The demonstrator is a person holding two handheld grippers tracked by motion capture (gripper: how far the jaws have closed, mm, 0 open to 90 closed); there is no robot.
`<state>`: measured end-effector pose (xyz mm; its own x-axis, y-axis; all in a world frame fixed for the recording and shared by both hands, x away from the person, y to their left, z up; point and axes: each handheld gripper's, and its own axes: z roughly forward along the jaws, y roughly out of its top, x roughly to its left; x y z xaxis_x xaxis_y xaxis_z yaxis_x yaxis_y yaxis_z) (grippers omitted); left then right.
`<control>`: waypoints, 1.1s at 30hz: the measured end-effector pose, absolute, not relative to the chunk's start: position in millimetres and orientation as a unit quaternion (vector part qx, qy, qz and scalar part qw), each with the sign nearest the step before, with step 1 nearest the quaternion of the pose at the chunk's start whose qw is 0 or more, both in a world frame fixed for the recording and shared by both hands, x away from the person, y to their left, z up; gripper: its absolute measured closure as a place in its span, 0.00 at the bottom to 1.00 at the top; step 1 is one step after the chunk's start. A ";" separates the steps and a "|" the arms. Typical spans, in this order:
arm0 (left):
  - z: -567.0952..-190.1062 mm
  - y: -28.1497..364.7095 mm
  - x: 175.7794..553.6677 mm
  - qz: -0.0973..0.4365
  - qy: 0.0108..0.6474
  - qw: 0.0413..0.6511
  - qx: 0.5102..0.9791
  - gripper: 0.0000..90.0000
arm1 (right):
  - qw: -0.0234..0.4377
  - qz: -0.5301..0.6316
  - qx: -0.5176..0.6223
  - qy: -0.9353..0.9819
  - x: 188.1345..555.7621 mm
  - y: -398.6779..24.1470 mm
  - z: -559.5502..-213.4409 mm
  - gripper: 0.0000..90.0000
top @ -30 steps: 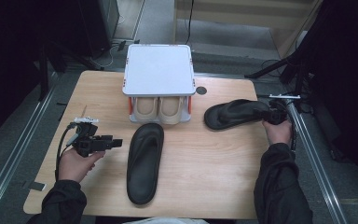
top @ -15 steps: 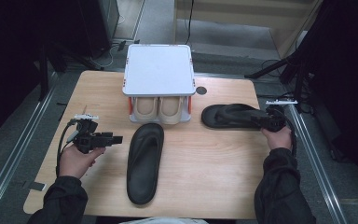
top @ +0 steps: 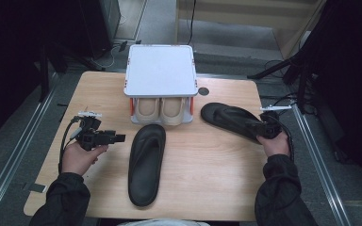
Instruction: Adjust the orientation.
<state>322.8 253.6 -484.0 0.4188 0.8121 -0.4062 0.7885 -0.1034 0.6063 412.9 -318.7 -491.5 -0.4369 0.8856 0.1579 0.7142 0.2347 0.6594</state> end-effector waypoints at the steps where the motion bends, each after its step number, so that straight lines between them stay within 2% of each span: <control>1: -484.4 252.9 325.0 0.012 0.540 0.396 0.742 0.44 | 0.123 0.341 0.511 0.779 410.5 -314.0 -491.3 1.00; 18: -484.1 244.8 334.8 0.012 0.532 0.389 0.752 0.44 | 0.101 0.345 0.495 0.791 395.2 -285.4 -491.8 1.00; 33: -484.0 244.4 335.1 0.012 0.532 0.386 0.753 0.44 | 0.089 0.353 0.475 0.801 396.5 -256.8 -493.8 0.99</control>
<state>335.1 244.4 -484.0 0.4329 0.8113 -0.3929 0.7926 -0.1350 0.5946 396.5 -256.8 -493.8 -0.5325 0.8240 0.1935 0.6988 0.2989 0.6499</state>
